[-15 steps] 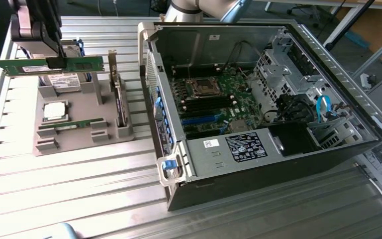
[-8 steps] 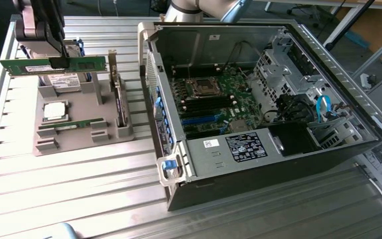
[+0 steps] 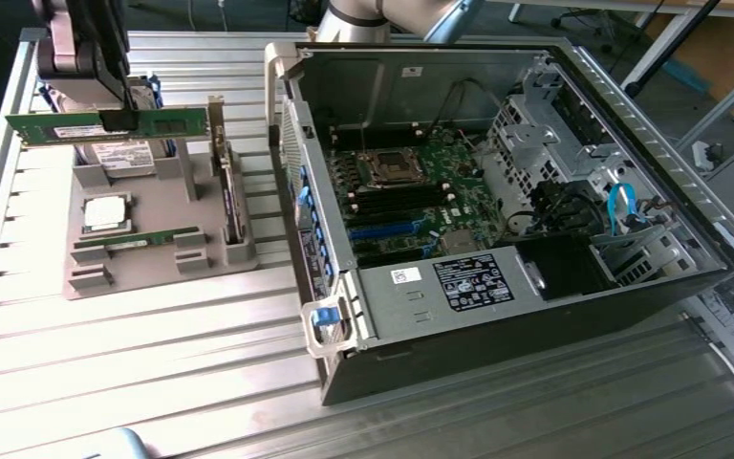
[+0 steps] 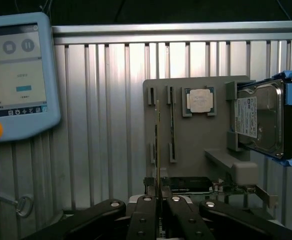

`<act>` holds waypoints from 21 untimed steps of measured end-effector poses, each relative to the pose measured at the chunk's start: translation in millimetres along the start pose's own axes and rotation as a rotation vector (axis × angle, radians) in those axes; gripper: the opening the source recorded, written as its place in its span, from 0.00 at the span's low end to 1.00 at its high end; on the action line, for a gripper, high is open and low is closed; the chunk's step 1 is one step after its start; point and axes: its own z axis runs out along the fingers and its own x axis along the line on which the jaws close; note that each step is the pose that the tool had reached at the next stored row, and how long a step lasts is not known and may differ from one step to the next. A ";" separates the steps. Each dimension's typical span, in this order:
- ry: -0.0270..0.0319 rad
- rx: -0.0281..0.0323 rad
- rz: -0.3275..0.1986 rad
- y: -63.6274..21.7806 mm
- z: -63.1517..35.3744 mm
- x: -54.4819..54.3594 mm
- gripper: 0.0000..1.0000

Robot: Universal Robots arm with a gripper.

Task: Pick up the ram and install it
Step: 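Pick up the ram and move it above insertion slot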

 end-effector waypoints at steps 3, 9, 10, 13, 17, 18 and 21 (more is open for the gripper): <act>0.0000 0.0000 0.000 -1.9 0.0 0.0 0.13; 0.0000 0.0000 0.000 -6.2 0.1 -0.1 0.13; 0.0000 0.0000 0.000 -6.7 0.0 -0.1 0.13; 0.0000 0.0000 0.000 -8.5 0.0 -0.1 0.13; 0.0000 0.0000 0.000 -11.2 0.0 -0.2 0.13; 0.0000 0.0000 0.000 -12.0 0.1 -0.2 0.13; 0.0000 0.0001 0.000 -13.9 0.1 -0.2 0.13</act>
